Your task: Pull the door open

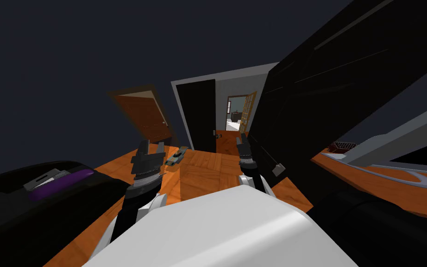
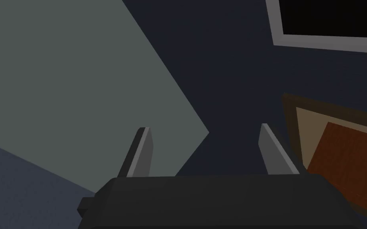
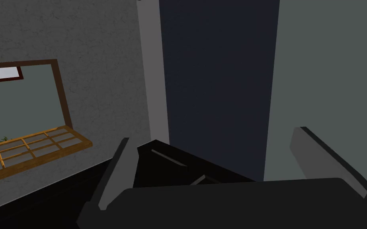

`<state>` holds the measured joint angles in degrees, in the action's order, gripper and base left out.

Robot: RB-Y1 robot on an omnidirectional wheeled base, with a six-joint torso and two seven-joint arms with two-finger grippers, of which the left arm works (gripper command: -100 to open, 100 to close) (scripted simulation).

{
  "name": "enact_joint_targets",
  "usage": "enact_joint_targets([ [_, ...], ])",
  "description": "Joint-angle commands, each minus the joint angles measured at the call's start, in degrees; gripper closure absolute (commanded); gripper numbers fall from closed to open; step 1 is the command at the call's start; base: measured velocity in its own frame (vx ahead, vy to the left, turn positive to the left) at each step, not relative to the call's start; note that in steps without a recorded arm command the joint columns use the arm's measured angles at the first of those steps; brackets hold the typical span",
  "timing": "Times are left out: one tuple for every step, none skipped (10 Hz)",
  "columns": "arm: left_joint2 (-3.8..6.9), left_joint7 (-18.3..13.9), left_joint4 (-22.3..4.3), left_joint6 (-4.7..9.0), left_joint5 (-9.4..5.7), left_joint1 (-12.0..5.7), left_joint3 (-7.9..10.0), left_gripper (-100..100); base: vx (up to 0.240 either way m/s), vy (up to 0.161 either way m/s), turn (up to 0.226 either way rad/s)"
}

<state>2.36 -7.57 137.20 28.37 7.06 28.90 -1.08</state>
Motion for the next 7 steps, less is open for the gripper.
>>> enact_joint_targets([
  [0.37, -0.1, -1.7, 0.36, -0.14, -0.44, 0.02, -100, 0.118, 0.018, -0.039],
  [0.60, -0.2, -2.9, 0.60, -0.23, -0.74, 0.03, -100, 0.131, -0.068, -0.078],
  [0.82, -0.3, -4.1, 0.85, -0.33, -1.03, 0.04, -100, 0.131, -0.074, -0.055],
  [0.94, -0.3, -4.6, 0.97, -0.37, -1.18, 0.05, -100, 0.117, -0.052, -0.031],
  [1.22, -0.4, -6.3, 1.32, -0.51, -1.61, 0.06, -100, 0.120, -0.045, -0.064],
  [1.51, -0.5, -8.0, 1.66, -0.64, -2.03, 0.08, -100, 0.145, -0.052, -0.083],
  [1.65, -0.6, -8.8, 1.84, -0.71, -2.25, 0.09, -100, 0.136, -0.040, -0.037],
])
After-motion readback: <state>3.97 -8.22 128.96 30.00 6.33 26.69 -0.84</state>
